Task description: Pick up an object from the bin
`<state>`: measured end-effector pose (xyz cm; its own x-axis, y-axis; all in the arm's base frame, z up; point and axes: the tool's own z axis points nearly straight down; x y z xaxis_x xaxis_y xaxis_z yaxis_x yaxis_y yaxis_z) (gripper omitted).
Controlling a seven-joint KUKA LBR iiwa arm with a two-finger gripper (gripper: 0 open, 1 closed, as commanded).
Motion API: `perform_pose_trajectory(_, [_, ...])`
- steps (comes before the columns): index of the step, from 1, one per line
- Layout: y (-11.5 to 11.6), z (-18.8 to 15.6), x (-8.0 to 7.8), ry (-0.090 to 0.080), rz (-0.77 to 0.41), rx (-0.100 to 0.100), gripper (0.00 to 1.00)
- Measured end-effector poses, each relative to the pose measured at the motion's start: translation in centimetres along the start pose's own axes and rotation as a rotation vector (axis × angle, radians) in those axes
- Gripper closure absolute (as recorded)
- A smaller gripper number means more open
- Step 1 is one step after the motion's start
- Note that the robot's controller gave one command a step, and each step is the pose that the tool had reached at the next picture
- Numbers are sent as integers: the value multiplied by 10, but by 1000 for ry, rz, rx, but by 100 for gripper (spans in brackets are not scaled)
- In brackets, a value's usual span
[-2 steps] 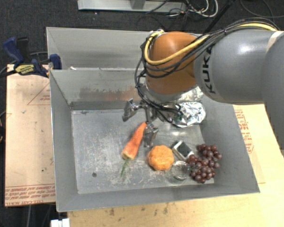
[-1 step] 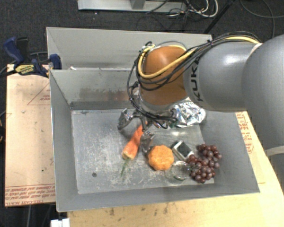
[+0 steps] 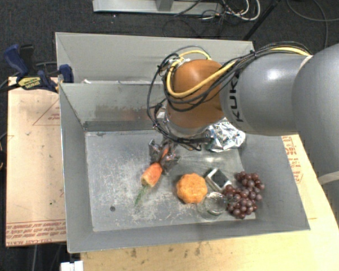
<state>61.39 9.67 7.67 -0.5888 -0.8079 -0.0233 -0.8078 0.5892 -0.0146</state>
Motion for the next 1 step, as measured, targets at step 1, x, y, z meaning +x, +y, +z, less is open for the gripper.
perform_pose_trajectory(1, [1,0,3,6,-3,-3,100])
